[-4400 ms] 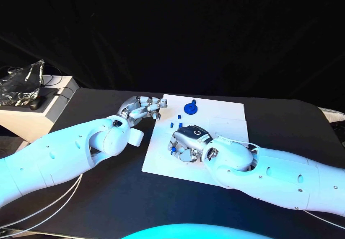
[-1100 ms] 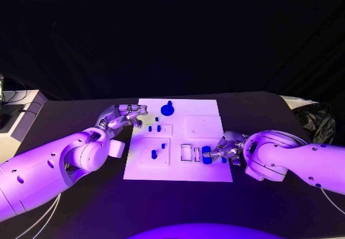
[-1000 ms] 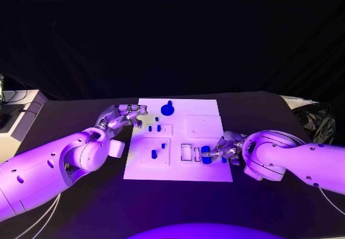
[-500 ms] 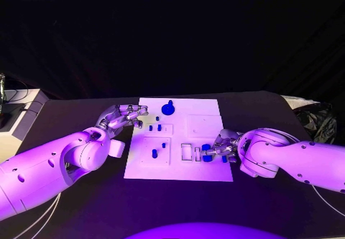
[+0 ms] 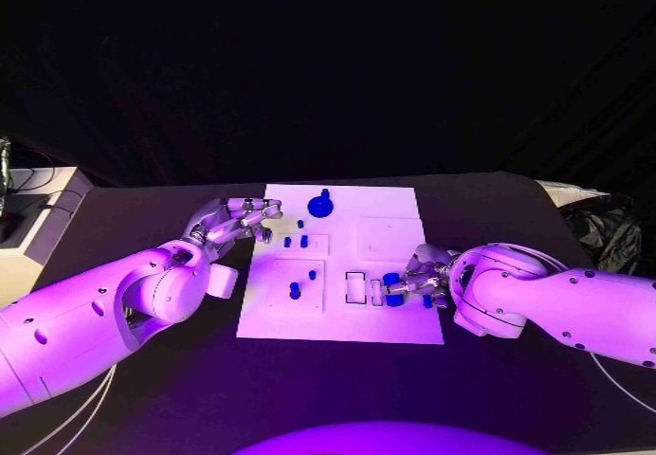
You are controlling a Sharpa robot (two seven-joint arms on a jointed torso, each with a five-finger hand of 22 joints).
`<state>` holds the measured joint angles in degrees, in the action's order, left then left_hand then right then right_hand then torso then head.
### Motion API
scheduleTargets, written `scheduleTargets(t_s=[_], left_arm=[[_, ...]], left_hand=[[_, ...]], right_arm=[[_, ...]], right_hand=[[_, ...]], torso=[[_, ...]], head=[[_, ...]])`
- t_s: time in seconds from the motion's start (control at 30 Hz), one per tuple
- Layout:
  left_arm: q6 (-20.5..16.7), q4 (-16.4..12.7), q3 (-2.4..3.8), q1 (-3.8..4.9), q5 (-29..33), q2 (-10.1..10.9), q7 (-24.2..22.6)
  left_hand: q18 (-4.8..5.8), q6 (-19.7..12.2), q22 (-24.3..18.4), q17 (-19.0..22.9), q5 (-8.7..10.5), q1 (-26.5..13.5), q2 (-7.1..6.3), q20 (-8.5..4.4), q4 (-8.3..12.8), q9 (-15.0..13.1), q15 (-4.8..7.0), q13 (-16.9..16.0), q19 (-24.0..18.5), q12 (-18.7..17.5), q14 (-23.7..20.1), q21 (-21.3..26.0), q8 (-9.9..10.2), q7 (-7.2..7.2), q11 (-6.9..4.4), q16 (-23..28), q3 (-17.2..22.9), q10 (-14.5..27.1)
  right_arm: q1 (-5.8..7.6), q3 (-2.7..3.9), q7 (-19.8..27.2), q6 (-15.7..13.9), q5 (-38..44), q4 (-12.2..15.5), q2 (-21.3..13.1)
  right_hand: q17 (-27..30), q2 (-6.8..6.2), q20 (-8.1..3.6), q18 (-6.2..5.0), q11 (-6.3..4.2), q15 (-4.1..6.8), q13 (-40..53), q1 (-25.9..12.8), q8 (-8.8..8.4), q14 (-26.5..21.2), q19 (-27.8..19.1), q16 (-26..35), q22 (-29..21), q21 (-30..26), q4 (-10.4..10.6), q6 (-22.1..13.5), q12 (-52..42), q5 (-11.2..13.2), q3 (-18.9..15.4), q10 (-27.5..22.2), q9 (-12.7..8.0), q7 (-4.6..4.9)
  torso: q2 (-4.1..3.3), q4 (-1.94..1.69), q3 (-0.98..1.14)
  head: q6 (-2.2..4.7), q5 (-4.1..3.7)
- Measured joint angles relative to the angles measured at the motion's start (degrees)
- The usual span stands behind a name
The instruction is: Assemble the parts on the task board
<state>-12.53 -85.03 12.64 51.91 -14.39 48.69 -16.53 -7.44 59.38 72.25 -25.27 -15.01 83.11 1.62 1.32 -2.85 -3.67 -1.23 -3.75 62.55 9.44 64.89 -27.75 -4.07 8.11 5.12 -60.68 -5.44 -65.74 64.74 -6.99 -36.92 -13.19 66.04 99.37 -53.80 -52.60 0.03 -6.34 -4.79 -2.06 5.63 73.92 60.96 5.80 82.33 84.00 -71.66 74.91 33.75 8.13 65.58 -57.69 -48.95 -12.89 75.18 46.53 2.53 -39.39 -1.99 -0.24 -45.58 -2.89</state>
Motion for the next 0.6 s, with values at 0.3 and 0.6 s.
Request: scheduleTargets(t_s=[0.3,0.6], left_arm=[[0.0,0.1,0.0,-0.01,0.0,0.1,0.1],[0.1,0.3,0.0,-0.01,0.0,0.0,0.2]], left_hand=[[0.0,0.0,0.0,0.0,0.0,0.0,0.0,0.0,0.0,0.0,0.0,0.0,0.0,0.0,0.0,0.0,0.0,0.0,0.0,0.0,0.0,0.0],[0.0,0.0,0.0,0.0,0.0,0.0,0.0,0.0,0.0,0.0,0.0,0.0,0.0,0.0,0.0,0.0,0.0,0.0,0.0,0.0,0.0,0.0]], right_arm=[[0.11,-0.13,0.3,-1.4,-1.9,1.3,-1.3],[2.13,-0.3,0.0,-2.1,-7.1,2.7,-2.5]], right_hand=[[0.1,-0.11,-0.02,0.0,-0.13,0.1,-0.1,0.1,0.4,0.1,0.0,0.0,0.0,0.0,3.9,-0.3,0.2,0.9,3.9,-0.1,-6.4,-0.44],[0.2,0.17,-0.01,0.01,-0.23,0.1,-0.2,-0.2,0.76,0.1,0.0,0.2,0.0,0.0,5.1,-0.8,0.2,1.1,5.1,-0.2,-6.2,-0.67]], torso=[[0.0,0.03,0.02],[-0.01,0.02,0.02]], head=[[-0.01,0.14],[0.12,0.15]])
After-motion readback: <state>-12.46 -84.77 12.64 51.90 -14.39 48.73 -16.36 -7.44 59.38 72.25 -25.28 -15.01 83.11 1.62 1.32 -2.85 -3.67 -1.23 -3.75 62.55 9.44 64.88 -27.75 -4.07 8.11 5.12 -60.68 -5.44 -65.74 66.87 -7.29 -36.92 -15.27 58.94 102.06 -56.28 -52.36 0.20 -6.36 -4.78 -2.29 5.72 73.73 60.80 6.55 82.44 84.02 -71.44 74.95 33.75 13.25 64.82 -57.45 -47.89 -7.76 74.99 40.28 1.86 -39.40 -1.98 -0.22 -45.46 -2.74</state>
